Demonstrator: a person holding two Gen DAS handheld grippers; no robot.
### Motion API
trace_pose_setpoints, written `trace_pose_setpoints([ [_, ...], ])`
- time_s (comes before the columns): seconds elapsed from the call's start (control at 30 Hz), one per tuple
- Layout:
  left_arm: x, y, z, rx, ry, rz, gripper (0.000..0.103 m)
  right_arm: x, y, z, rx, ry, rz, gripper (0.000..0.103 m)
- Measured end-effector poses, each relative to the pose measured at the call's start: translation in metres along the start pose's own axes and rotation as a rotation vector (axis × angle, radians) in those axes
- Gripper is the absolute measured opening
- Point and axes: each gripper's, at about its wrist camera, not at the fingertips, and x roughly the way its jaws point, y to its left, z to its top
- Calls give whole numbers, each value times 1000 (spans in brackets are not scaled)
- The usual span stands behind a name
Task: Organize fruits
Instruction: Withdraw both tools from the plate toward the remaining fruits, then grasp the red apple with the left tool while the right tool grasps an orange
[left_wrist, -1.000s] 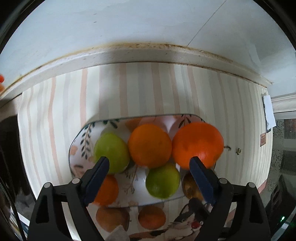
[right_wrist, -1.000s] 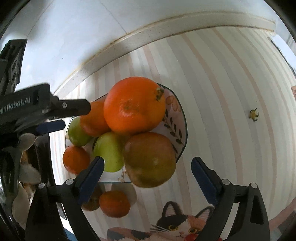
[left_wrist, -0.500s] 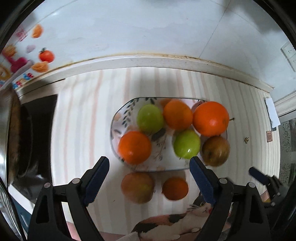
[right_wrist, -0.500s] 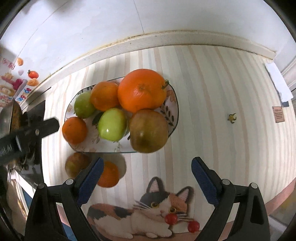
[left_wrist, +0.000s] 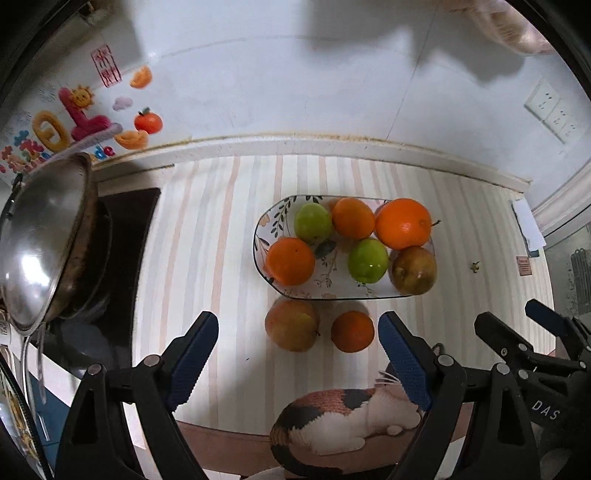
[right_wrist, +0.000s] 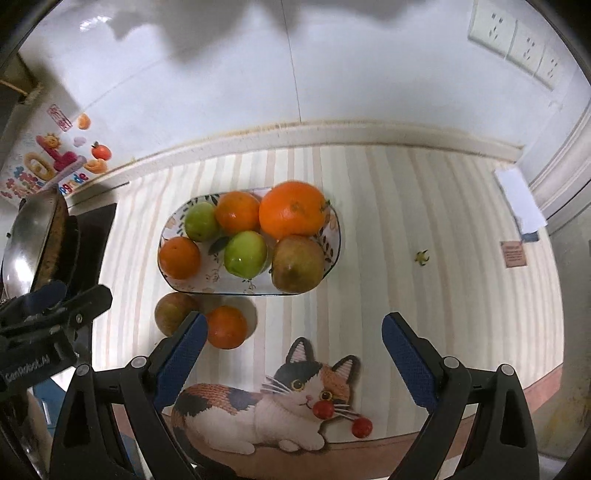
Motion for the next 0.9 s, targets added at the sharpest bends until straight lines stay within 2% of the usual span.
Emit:
trace_pose_setpoints([
  [0.1, -17, 1, -4, 4, -35, 16, 89, -18, 2, -4, -9, -39, -8, 97],
  [0.27, -35, 6, -12, -16, -60, 1, 89, -47, 3, -10, -10, -85, 3, 97],
  [0.53, -36, 6, -19, -32, -50, -12, 89, -62, 3, -11, 0, -110, 29, 97],
  [0.63, -21, 10, -19, -42, -26, 3, 89, -46, 4, -10, 7, -74, 56, 97],
  [0.7, -3, 13, -19, -46, 8, 20, 93, -30, 6, -11, 7, -43, 74, 97],
  [0.73, 7, 15, -19, -50, 25, 24, 96, -16, 7, -12, 12, -11, 98, 97],
  [0.9, 64, 36, -22, -136, 143, 5, 96, 49, 13, -20, 38, 111, 198, 97],
])
